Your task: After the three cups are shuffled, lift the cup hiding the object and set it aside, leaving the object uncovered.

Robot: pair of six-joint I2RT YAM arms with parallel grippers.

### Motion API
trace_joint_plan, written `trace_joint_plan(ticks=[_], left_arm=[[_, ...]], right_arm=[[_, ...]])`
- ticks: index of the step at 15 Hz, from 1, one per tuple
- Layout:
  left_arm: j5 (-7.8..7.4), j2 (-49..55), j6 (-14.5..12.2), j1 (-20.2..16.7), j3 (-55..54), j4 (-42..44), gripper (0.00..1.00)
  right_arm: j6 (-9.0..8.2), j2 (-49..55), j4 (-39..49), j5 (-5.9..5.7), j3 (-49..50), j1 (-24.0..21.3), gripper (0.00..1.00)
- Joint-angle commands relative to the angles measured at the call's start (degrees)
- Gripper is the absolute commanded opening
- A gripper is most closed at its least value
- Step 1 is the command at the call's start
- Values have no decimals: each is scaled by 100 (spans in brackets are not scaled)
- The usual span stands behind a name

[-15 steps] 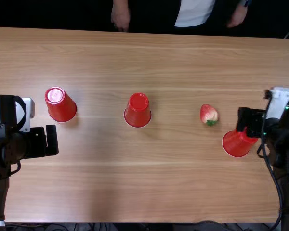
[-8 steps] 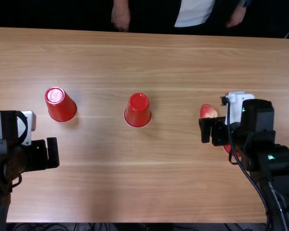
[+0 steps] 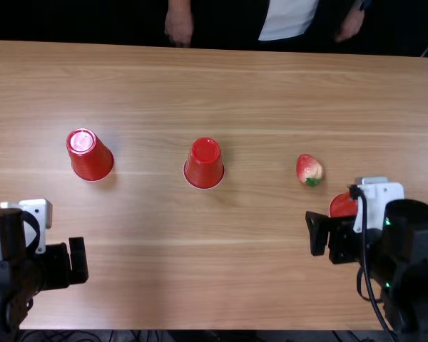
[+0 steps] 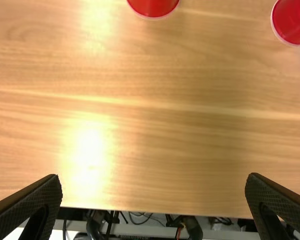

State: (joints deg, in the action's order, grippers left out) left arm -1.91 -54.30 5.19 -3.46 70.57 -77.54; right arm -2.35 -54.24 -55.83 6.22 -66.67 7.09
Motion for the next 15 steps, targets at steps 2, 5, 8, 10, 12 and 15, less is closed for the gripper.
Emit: trace_joint_plan(ticks=[2,5,8,10,12,15], left_arm=[[-30,403,-23,21,-456,23,100],[-20,992,-44,21,-1159,55,100],[-9,1871,8,-31,-2099,1573,100],[-51,2635,19,-14,-2794,2058,100],[-125,3312,40,-40,-3356,2354,100],[-368,4253,61,65,-4455,3556,100]], right_arm=[[-81,660,-87,-52,427,-15,100],[-92,1750,19,-611,1183,-41,100],[-166,2884,504,-653,1983,-490,100],[-124,3815,863,-664,2501,-947,100],[-81,4580,873,-675,2906,-1052,100],[13,5292,1063,-675,3530,-1052,100]])
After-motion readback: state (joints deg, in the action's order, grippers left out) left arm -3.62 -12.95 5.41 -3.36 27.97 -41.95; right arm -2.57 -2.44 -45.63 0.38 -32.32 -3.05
